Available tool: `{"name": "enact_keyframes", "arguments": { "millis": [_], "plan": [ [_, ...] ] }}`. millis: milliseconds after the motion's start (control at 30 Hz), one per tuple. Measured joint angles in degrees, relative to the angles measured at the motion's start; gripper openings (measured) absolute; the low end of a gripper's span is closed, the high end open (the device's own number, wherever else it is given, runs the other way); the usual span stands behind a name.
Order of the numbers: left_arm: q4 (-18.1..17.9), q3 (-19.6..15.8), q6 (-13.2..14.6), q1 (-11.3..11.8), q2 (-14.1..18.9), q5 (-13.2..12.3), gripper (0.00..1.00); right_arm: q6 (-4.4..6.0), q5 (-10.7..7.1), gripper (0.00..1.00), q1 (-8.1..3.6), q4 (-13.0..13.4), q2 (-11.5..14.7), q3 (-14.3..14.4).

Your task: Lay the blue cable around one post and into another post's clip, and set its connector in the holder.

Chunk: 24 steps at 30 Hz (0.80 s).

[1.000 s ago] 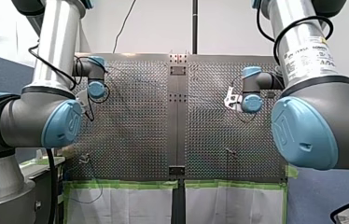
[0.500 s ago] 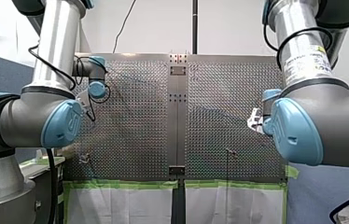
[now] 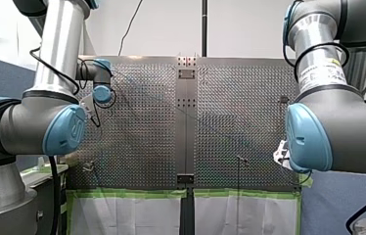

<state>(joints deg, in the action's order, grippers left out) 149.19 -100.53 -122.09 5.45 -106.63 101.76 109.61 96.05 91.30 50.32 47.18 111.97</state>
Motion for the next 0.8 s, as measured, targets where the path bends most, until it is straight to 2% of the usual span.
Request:
{"name": "enact_keyframes", "arguments": {
  "millis": [133,233,433,667,800],
  "plan": [
    [-0.08,0.00,0.16,0.04,0.01,0.09,1.00,0.06,-0.24,0.00,-0.33,2.20,-2.21,1.57],
    [-0.08,0.00,0.30,0.05,0.01,0.13,1.00,0.41,-0.50,0.00,-0.85,4.13,-4.14,0.83],
    [-0.10,0.00,0.43,0.05,0.01,0.09,1.00,2.36,-1.37,0.00,-2.35,8.06,-8.06,-2.65],
    [-0.11,0.00,0.45,-0.01,0.00,-0.03,1.00,5.23,-3.79,0.00,-4.47,12.37,-12.37,-6.92],
    [-0.07,0.00,0.66,-0.02,0.00,-0.05,1.00,6.06,-5.17,0.00,-5.57,14.78,-14.79,-9.34]
  ]
}}
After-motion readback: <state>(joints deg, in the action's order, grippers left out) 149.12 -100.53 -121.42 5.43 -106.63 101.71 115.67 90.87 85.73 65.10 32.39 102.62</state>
